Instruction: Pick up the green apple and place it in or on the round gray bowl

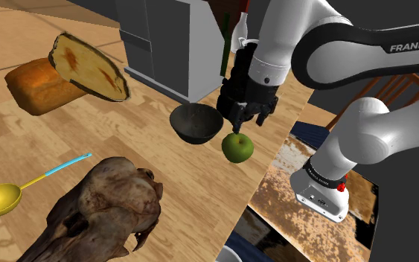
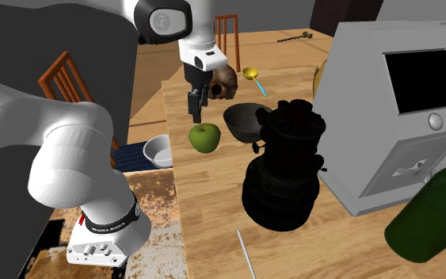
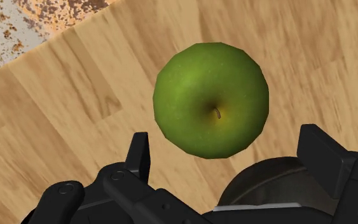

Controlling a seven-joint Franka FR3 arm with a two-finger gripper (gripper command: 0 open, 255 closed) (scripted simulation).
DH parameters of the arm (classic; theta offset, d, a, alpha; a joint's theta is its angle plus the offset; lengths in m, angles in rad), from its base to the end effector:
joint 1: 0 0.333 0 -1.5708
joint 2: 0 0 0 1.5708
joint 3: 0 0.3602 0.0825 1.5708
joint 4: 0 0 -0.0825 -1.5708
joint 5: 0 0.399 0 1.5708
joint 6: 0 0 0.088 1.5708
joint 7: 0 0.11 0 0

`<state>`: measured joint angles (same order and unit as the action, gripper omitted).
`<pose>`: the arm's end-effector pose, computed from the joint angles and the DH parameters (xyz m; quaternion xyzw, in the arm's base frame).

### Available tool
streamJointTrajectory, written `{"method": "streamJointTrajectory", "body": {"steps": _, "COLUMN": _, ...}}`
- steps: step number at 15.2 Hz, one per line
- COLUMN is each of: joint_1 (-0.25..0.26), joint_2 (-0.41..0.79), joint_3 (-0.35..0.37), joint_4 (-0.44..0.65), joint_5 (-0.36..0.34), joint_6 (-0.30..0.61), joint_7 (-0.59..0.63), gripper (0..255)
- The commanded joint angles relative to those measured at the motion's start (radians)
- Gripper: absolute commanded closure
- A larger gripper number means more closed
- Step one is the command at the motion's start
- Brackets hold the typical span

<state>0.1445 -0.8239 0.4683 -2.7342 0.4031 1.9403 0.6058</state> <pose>0.2317 0.1978 0.4479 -0.9899 0.1407 0.0099 0.0156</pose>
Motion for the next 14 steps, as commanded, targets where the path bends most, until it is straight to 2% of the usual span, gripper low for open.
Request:
{"method": "streamJointTrajectory", "body": {"steps": 1, "joint_1": 0.006, "joint_2": 0.020, "joint_3": 0.022, "joint_4": -0.014, "joint_5": 0.021, "joint_6": 0.037, "joint_7": 0.014, "gripper": 0}}
{"method": "streamJointTrajectory", "body": {"steps": 7, "joint_1": 0.013, "joint_2": 0.059, "joint_3": 0.055, "joint_4": -0.066, "joint_5": 0.050, "joint_6": 0.127, "joint_7": 0.010, "gripper": 0}}
{"method": "streamJointTrajectory", "body": {"steps": 14, "joint_1": 0.013, "joint_2": 0.059, "joint_3": 0.055, "joint_4": -0.066, "joint_5": 0.050, "joint_6": 0.127, "joint_7": 0.010, "gripper": 0}}
